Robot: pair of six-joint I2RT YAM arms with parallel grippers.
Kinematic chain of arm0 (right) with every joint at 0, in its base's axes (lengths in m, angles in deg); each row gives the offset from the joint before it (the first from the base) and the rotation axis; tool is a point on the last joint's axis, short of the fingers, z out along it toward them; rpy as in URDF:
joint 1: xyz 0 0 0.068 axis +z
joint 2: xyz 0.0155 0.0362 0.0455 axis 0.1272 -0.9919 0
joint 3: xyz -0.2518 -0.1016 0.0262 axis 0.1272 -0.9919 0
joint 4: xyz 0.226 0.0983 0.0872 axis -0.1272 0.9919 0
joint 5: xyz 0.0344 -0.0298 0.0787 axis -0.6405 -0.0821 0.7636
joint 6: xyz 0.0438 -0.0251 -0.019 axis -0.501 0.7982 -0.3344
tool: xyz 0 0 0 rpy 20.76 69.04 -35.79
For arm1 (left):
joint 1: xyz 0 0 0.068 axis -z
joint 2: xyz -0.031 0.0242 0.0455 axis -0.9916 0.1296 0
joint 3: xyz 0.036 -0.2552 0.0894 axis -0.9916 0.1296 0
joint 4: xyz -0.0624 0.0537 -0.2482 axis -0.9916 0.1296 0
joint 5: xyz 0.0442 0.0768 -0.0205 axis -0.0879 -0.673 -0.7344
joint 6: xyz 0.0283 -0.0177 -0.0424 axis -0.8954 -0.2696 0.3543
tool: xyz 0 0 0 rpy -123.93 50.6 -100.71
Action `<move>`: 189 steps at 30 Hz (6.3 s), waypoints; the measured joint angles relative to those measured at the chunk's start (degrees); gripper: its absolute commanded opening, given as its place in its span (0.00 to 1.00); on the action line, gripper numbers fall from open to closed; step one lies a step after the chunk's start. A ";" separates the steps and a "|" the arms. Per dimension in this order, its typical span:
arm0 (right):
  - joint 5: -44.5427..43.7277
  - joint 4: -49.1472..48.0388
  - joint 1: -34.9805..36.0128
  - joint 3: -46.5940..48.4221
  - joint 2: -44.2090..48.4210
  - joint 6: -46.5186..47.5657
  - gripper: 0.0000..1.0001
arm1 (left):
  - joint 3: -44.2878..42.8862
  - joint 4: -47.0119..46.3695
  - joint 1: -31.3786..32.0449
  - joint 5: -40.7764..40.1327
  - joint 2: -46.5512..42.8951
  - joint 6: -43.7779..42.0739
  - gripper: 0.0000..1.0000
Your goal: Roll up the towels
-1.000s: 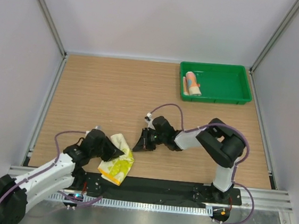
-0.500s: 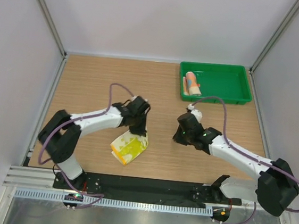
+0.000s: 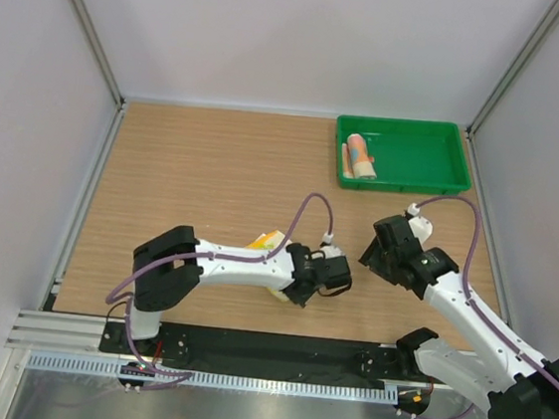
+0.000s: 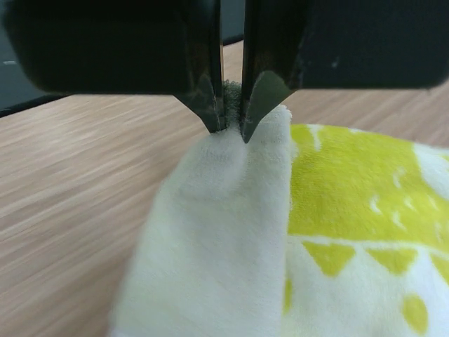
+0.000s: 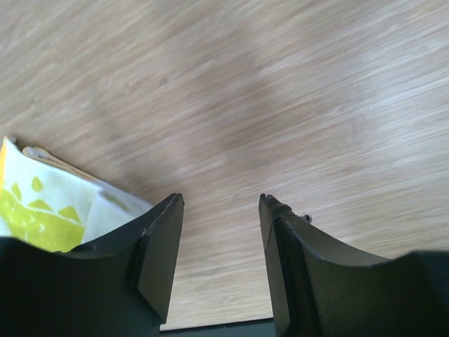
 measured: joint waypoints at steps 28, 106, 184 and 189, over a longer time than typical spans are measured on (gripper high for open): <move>34.64 -38.10 0.76 -20.76 -4.59 -5.55 0.82 | 59.47 -53.90 -18.36 21.57 -44.13 36.20 0.00; 24.87 -29.38 21.27 14.60 -43.78 3.65 0.02 | 39.04 -15.87 -9.22 -1.01 -49.33 19.21 0.53; 27.91 -11.72 -4.81 28.20 -51.28 16.55 0.63 | 57.94 -59.10 -2.08 0.59 -35.54 21.35 0.03; 33.11 -17.62 -4.83 18.49 -41.59 15.54 0.64 | 67.80 -65.05 -9.38 5.44 -44.83 27.43 0.00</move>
